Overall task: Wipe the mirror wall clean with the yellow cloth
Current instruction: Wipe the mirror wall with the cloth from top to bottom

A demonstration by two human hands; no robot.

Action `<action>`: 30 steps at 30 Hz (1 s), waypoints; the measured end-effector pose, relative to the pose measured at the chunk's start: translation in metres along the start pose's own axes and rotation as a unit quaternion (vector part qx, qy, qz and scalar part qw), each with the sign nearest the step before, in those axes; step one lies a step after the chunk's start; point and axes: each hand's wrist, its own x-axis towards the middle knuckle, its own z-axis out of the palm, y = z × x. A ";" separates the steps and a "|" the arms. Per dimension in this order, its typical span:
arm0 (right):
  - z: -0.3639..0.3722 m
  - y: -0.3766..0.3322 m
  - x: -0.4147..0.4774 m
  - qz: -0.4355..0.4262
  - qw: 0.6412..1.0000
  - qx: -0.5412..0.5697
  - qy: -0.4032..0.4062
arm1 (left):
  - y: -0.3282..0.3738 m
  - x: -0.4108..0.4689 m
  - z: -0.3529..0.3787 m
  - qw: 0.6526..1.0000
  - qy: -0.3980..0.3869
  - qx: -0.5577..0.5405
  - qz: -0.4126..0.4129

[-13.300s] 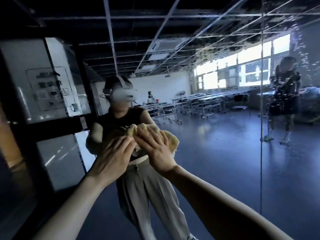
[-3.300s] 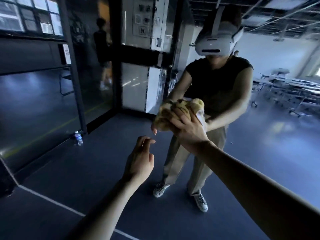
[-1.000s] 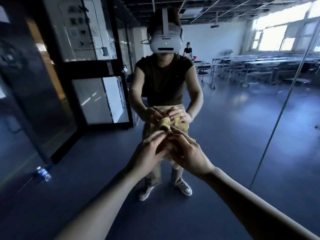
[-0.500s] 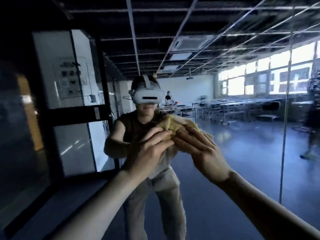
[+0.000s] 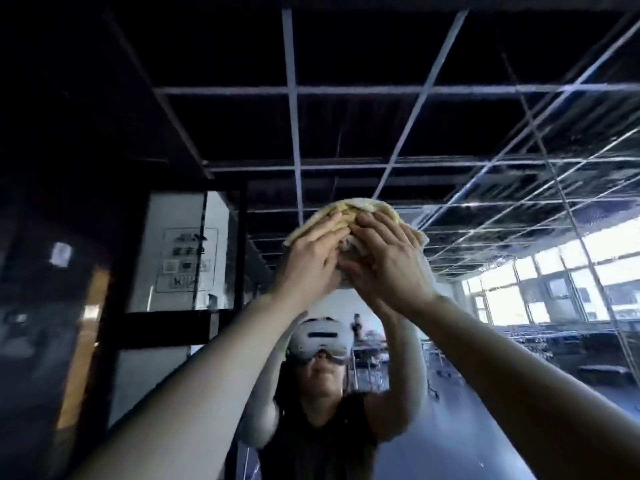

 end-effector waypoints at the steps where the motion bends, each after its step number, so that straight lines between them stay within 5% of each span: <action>1: -0.001 -0.004 -0.017 0.004 1.000 -0.006 -0.001 | 0.006 -0.016 0.001 1.000 0.004 0.006 0.002; 8: -0.004 -0.028 -0.125 -0.004 0.997 -0.047 -0.053 | 0.037 -0.109 0.014 0.994 -0.102 0.028 -0.033; 13: -0.002 -0.024 -0.107 -0.037 0.994 -0.058 -0.083 | 0.013 -0.098 0.005 0.988 -0.109 0.053 0.091; 16: -0.001 -0.033 -0.104 -0.057 0.993 -0.061 -0.083 | 0.015 -0.097 -0.001 0.989 -0.054 0.105 0.086; 20: 0.008 -0.045 -0.095 -0.033 0.996 -0.040 -0.074 | 0.021 -0.088 0.006 0.997 0.027 0.001 -0.069; 23: 0.013 -0.047 -0.083 -0.011 0.996 -0.016 -0.081 | 0.018 -0.081 0.005 0.993 0.085 -0.015 -0.082; 30: -0.001 0.005 -0.065 -0.067 0.997 0.027 -0.030 | 0.046 -0.078 0.023 0.992 0.087 -0.045 -0.084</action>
